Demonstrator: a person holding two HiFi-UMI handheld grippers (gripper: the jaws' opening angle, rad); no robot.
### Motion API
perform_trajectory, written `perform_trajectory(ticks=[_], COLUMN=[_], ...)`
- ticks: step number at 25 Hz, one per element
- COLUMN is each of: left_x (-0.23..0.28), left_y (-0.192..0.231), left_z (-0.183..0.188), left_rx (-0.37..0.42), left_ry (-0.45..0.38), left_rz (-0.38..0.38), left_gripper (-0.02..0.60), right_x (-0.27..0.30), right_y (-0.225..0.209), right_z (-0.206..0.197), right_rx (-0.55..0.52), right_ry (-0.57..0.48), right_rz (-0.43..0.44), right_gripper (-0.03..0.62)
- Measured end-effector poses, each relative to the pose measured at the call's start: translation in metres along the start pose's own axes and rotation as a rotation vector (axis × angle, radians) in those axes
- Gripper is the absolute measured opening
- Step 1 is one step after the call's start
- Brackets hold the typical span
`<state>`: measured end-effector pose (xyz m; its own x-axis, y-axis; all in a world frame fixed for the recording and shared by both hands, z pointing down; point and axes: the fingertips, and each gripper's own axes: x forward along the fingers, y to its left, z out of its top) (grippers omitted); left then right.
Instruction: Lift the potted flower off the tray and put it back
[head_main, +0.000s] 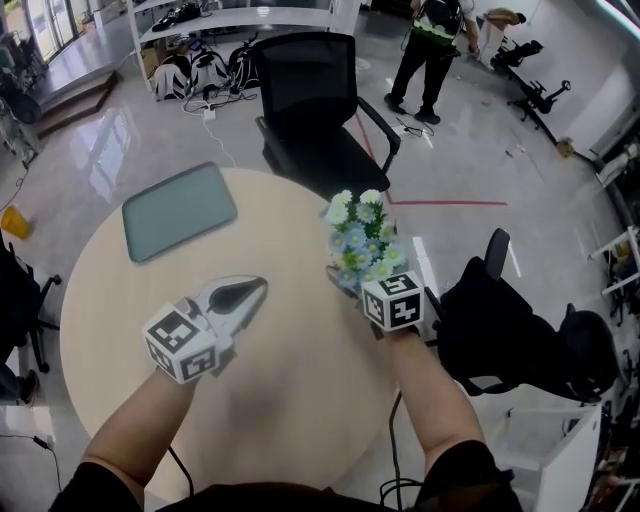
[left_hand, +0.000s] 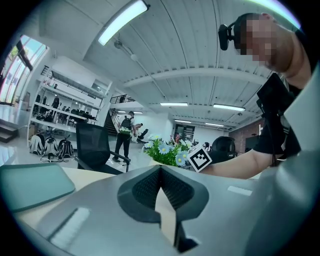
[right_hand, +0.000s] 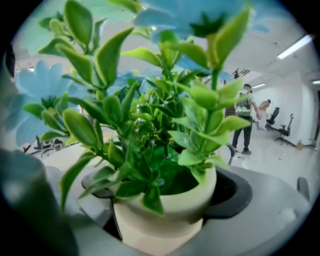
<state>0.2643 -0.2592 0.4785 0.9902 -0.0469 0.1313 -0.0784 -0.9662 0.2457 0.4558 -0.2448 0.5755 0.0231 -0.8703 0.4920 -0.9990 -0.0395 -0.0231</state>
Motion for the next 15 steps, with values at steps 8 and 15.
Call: perform_trajectory(ticks=[8,15], left_x=[0.029,0.046], left_y=[-0.013,-0.022], left_z=[-0.019,-0.036], left_rx=[-0.01,-0.022], left_ry=[0.03,0.053], left_rz=[-0.038,-0.058], left_gripper=[-0.003,-0.004], right_x=[-0.003,-0.002], right_y=[-0.024,-0.038], right_z=[-0.047,-0.086], right_rx=[0.036,0.06], right_ry=[0.041,0.082], right_rz=[-0.018,-0.032], right_gripper=[0.552,0.552])
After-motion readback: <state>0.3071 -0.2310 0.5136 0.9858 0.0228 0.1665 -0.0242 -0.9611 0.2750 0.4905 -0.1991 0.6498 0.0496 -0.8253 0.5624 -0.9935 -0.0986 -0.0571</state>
